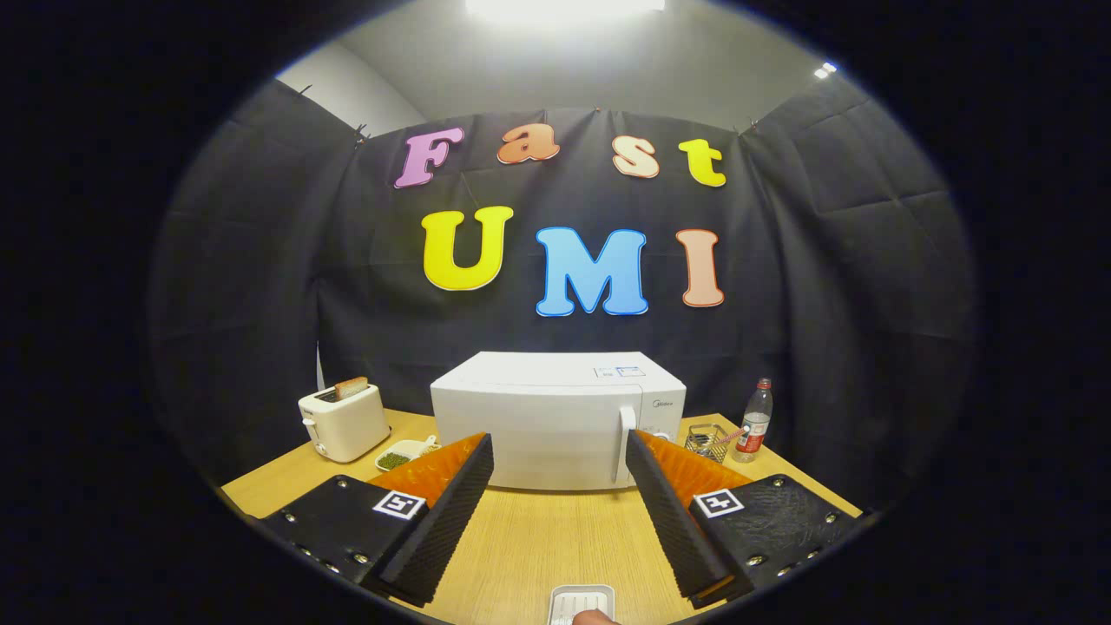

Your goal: Open the microwave, put the food inside, and close the microwave door.

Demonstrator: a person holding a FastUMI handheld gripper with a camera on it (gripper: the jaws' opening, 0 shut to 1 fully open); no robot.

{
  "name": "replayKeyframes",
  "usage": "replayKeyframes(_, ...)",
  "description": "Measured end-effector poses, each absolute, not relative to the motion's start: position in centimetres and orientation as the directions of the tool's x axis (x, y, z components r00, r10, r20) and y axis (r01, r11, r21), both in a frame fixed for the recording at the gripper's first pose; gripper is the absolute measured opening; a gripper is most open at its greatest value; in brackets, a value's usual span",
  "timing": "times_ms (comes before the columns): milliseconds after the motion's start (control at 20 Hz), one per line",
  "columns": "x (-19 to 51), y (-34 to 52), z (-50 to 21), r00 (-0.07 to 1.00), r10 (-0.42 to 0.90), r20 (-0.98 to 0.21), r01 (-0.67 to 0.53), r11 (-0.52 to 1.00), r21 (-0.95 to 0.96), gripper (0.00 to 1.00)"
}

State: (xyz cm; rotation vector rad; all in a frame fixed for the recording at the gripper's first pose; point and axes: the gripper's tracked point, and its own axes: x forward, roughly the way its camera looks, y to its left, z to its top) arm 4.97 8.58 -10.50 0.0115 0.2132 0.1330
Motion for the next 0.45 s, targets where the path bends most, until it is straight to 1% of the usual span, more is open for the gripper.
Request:
replayKeyframes(150,4.1,8.8,-9.3,0.972,0.132,-0.194,-0.126,0.991,0.039,0.97)
replayKeyframes(450,3.3,8.8,-6.1,0.985,0.115,-0.125,-0.109,0.993,0.054,0.97)
